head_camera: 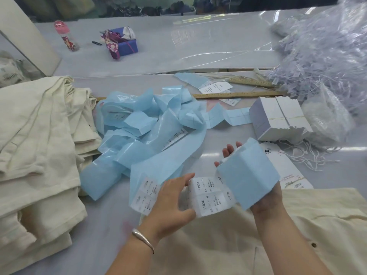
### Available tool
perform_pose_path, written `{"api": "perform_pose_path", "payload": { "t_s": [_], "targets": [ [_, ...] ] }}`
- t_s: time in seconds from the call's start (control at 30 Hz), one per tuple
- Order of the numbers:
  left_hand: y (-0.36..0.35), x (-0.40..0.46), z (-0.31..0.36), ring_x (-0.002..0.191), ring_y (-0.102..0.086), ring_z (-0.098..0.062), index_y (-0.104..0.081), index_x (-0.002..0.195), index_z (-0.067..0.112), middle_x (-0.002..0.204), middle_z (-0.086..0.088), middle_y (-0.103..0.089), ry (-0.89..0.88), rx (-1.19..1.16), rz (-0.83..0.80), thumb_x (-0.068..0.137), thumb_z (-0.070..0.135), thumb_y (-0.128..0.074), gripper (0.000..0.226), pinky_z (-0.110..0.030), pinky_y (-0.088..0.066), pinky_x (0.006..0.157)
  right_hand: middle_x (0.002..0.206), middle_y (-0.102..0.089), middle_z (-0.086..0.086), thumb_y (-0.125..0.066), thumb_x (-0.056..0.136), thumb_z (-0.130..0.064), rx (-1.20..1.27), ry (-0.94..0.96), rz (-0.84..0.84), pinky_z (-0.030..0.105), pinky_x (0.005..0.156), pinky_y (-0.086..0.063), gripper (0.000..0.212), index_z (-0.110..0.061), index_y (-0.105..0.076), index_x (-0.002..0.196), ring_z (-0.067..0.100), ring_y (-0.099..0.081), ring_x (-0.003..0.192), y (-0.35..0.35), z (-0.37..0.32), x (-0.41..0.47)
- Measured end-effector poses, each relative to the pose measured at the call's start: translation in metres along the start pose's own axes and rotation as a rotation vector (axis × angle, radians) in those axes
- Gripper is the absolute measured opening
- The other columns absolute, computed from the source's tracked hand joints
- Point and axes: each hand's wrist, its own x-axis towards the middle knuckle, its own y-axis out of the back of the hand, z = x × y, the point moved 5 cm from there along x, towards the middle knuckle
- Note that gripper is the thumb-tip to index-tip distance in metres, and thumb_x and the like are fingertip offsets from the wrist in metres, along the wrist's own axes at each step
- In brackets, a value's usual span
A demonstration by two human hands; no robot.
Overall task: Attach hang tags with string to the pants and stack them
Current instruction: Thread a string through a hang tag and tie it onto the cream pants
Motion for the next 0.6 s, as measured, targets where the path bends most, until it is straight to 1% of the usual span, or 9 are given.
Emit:
{"api": "perform_pose_path", "payload": {
  "t_s": [0.03, 0.1, 0.13, 0.2, 0.23, 0.3, 0.4, 0.5, 0.6],
  "targets": [
    [0.001, 0.0, 0.002, 0.12, -0.04, 0.004, -0.041, 0.13, 0.05, 0.12, 0.026, -0.045, 0.007, -0.024, 0.022, 0.061, 0.027, -0.061, 0.075, -0.014, -0.032, 0.101, 0.131, -0.059, 0.015, -0.041, 0.09, -0.036, -0.006, 0.033, -0.003, 0.057, 0.105, -0.036, 0.054, -0.013, -0.045, 0.139, 0.03, -0.057, 0.122, -0.001, -0.001, 0.0],
    [0.004, 0.0, 0.006, 0.109, -0.049, 0.004, -0.056, 0.111, 0.045, 0.11, 0.019, -0.053, 0.022, -0.114, 0.076, 0.06, 0.024, -0.062, 0.056, -0.009, -0.037, 0.09, 0.134, -0.056, 0.017, -0.027, 0.099, -0.041, 0.039, 0.046, 0.032, 0.056, 0.103, -0.038, 0.056, -0.008, -0.043, 0.141, 0.031, -0.055, 0.124, -0.002, -0.002, 0.003],
    [0.005, 0.001, 0.007, 0.103, -0.054, 0.0, -0.061, 0.099, 0.041, 0.105, 0.013, -0.058, 0.037, -0.171, 0.095, 0.061, 0.022, -0.063, 0.042, -0.011, -0.04, 0.085, 0.135, -0.056, 0.017, -0.02, 0.101, -0.045, 0.084, 0.027, 0.057, 0.055, 0.101, -0.041, 0.059, -0.009, -0.044, 0.14, 0.032, -0.055, 0.124, -0.002, -0.002, 0.006],
    [0.008, 0.002, 0.009, 0.092, -0.064, -0.015, -0.065, 0.082, 0.03, 0.098, -0.004, -0.068, 0.063, -0.327, 0.096, 0.065, 0.02, -0.066, 0.02, -0.024, -0.05, 0.08, 0.133, -0.057, 0.018, -0.014, 0.101, -0.05, 0.154, 0.004, 0.098, 0.054, 0.097, -0.045, 0.064, -0.011, -0.049, 0.137, 0.033, -0.057, 0.121, -0.003, -0.002, 0.01],
    [0.01, 0.001, 0.012, 0.086, -0.066, -0.02, -0.065, 0.079, 0.025, 0.096, -0.01, -0.069, 0.066, -0.403, 0.082, 0.068, 0.02, -0.067, 0.013, -0.03, -0.052, 0.076, 0.132, -0.058, 0.018, -0.012, 0.101, -0.052, 0.165, -0.007, 0.118, 0.053, 0.096, -0.046, 0.065, -0.011, -0.05, 0.136, 0.033, -0.059, 0.119, -0.003, -0.002, 0.011],
    [0.014, 0.001, 0.017, 0.081, -0.066, -0.017, -0.065, 0.077, 0.021, 0.095, -0.012, -0.07, 0.056, -0.478, 0.081, 0.072, 0.02, -0.065, 0.005, -0.028, -0.051, 0.073, 0.13, -0.06, 0.017, -0.012, 0.101, -0.052, 0.105, -0.01, 0.163, 0.049, 0.098, -0.047, 0.065, -0.012, -0.052, 0.133, 0.032, -0.061, 0.117, -0.003, -0.004, 0.012],
    [0.021, 0.005, 0.019, 0.082, -0.063, -0.01, -0.066, 0.075, 0.024, 0.091, -0.001, -0.07, 0.071, -0.45, 0.157, 0.077, 0.019, -0.063, 0.005, -0.024, -0.048, 0.075, 0.127, -0.063, 0.015, -0.031, 0.098, -0.053, -0.066, -0.054, 0.203, 0.045, 0.102, -0.04, 0.058, -0.014, -0.054, 0.133, 0.031, -0.061, 0.114, -0.004, -0.001, 0.008],
    [0.022, 0.017, 0.021, 0.072, -0.058, 0.001, -0.068, 0.075, 0.025, 0.078, 0.016, -0.068, 0.089, -0.365, 0.256, 0.087, 0.011, -0.067, 0.018, -0.023, -0.044, 0.074, 0.126, -0.063, 0.012, -0.057, 0.084, -0.048, -0.263, -0.047, 0.135, 0.046, 0.103, -0.039, 0.056, -0.013, -0.058, 0.129, 0.03, -0.057, 0.119, -0.015, 0.001, 0.002],
    [0.019, 0.033, 0.034, 0.075, -0.059, -0.002, -0.068, 0.082, 0.017, 0.077, 0.012, -0.068, 0.018, -0.34, 0.339, 0.089, 0.004, -0.063, 0.016, -0.024, -0.048, 0.07, 0.122, -0.067, 0.003, -0.07, 0.069, -0.047, -0.841, -0.023, -0.047, 0.044, 0.096, -0.046, 0.06, -0.02, -0.062, 0.122, 0.021, -0.06, 0.116, -0.035, 0.011, -0.003]
  ]
}}
